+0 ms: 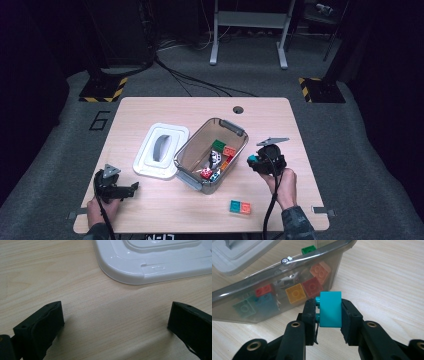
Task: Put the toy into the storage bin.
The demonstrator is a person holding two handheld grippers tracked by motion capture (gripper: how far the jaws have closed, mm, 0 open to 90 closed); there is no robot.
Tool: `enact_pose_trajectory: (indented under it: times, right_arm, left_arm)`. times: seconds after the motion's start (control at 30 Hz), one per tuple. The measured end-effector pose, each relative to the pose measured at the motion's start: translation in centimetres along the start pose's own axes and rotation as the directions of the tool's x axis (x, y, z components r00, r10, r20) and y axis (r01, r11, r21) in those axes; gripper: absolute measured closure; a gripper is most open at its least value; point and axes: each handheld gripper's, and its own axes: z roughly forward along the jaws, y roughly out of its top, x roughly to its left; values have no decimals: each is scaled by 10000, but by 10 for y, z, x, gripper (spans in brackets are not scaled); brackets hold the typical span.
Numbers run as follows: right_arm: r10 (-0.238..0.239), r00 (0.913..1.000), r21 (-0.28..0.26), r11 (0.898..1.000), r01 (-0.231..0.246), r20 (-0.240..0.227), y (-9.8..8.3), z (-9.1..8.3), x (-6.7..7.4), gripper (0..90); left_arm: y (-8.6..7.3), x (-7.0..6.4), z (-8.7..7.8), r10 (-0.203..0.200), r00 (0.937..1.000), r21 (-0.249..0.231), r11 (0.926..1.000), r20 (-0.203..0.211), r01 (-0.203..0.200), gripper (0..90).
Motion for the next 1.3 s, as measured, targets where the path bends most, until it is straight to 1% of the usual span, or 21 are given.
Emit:
enact_pose_trajectory:
  times: [0.17,0.27,0.3,0.43,0.5,0.63,0.77,0.8,0.87,0.9,1.03,1.07,1.1,1.13,1.2,1.23,1.3]
  right_arm:
    - [-60,10000,48,10000,60,-4,6,-4,-3,680]
    - [-187,9998,-67,9998,187,51,10,-7,-5,680]
    - [-130,9999,-11,9999,130,34,12,-9,-4,680]
    - [-191,9998,-99,9998,192,52,18,-14,-3,680]
    - [-300,9995,-221,9993,301,83,22,-16,-3,680]
    - [-355,9993,-329,9988,360,142,29,-22,-2,680]
    - [-352,9993,-514,9980,356,85,36,-28,-1,681]
    - [-381,9992,-582,9976,386,111,40,-31,-1,680]
    - [-383,9992,-591,9975,390,116,42,-33,0,680]
    - [-487,9987,-649,9967,496,147,44,-34,0,680]
    - [-561,9983,-727,9957,571,162,52,-38,3,680]
    - [-687,9975,-777,9945,698,164,56,-39,4,680]
    - [-687,9975,-777,9945,698,164,56,-39,4,680]
    - [-758,9970,-833,9936,767,144,60,-39,6,680]
    - [-705,9974,-817,9941,712,113,61,-39,8,680]
    - [-720,9973,-797,9942,726,108,63,-39,10,680]
    - [-928,9957,-870,9919,929,58,67,-39,12,680]
  left_arm:
    - [0,0,0,0,10000,10,10000,2,0,0]
    - [0,0,0,-2,10000,16,10000,36,2,0]
    - [0,0,-1,13,10000,64,10000,65,-14,0]
    - [0,0,0,10,10000,58,10000,63,-11,0]
    - [0,0,0,10,10000,53,10000,64,-11,0]
    - [0,0,0,9,10000,58,10000,63,-9,0]
    - [0,0,-1,-4,10000,83,10000,78,3,0]
    - [0,0,-1,-3,10000,77,10000,79,3,0]
    - [0,0,-1,-4,10000,81,10000,83,3,0]
    - [0,0,-1,2,10000,82,10000,86,-2,0]
    - [0,0,-1,1,10000,81,10000,91,-2,0]
    - [0,0,0,-6,10000,-18,10000,16,6,0]
    - [0,0,0,-6,10000,-18,10000,16,6,0]
    - [0,0,1,-37,10000,-109,9999,-25,37,0]
    - [0,0,0,-15,10000,-30,10000,19,15,0]
    - [0,0,1,-36,10000,-110,9999,-26,36,0]
    - [0,0,1,-36,10000,-109,9999,-24,35,0]
